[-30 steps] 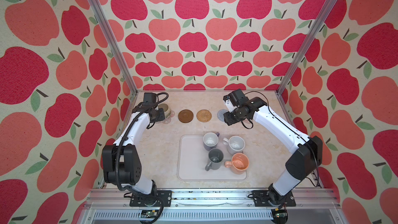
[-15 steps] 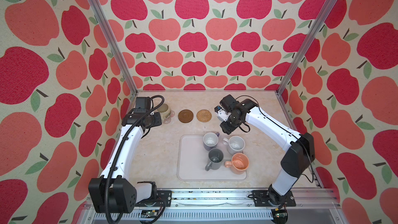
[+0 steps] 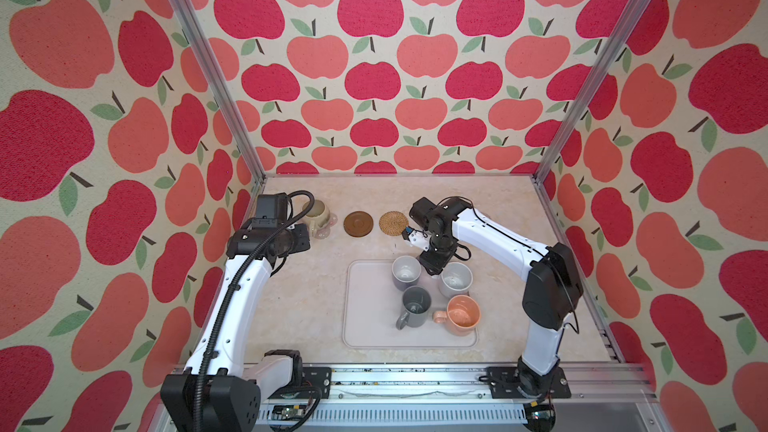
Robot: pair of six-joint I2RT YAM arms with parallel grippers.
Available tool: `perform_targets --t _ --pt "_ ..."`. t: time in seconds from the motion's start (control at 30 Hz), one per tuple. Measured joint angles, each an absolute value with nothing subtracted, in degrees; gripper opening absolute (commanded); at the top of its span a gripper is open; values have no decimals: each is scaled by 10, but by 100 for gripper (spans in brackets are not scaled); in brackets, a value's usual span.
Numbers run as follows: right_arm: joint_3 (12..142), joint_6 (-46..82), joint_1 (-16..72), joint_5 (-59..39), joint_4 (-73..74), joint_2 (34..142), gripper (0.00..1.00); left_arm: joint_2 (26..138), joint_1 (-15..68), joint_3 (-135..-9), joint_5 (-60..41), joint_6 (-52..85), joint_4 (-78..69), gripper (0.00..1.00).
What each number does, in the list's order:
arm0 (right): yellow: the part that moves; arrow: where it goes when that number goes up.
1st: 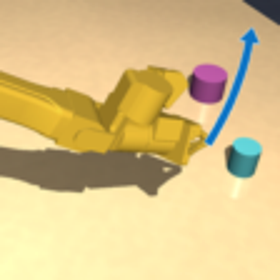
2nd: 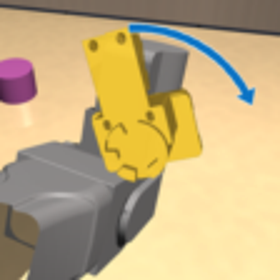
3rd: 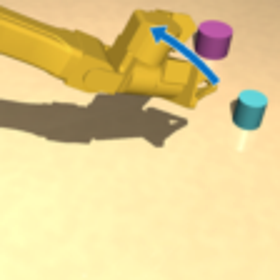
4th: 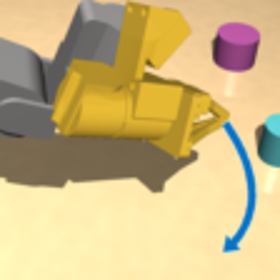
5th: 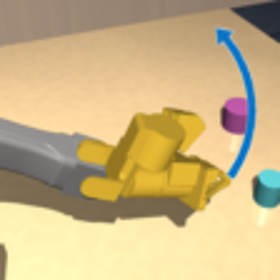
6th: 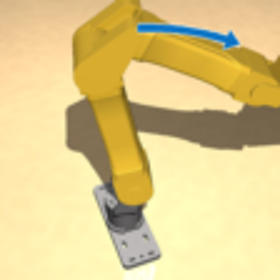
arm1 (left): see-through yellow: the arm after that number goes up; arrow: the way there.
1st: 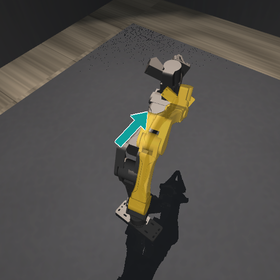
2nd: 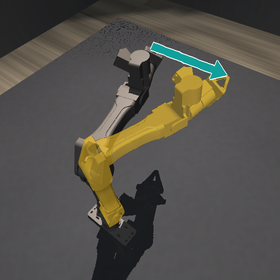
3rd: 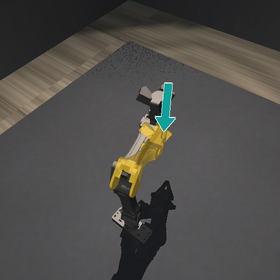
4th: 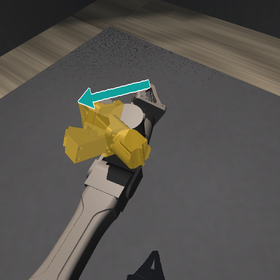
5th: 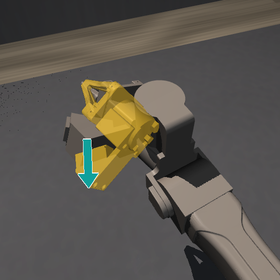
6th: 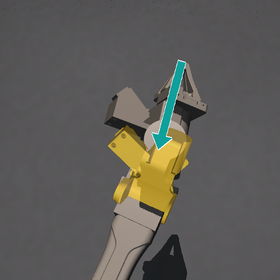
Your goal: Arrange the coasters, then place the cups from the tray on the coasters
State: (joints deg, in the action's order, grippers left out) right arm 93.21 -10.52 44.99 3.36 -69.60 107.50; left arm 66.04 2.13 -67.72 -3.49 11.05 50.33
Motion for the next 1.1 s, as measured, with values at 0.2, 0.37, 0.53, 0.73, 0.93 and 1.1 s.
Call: perform_targets --t 0.2,0.37,0.53,0.73,0.93,1.1 --pt "936 -115 450 34 -702 1099 52 660 21 -677 -35 111 509 37" --pt "950 -122 450 44 -706 1123 51 660 21 -677 -35 111 510 37" --pt "955 -122 447 45 -705 1131 50 660 21 -673 -35 112 510 37" --pt "962 -110 419 48 -702 1134 47 660 22 -666 -35 115 510 37" --pt "965 -94 392 53 -699 1134 46 660 22 -666 -35 122 510 37" --pt "965 -75 377 50 -693 1135 46 660 22 -666 -35 126 510 37"
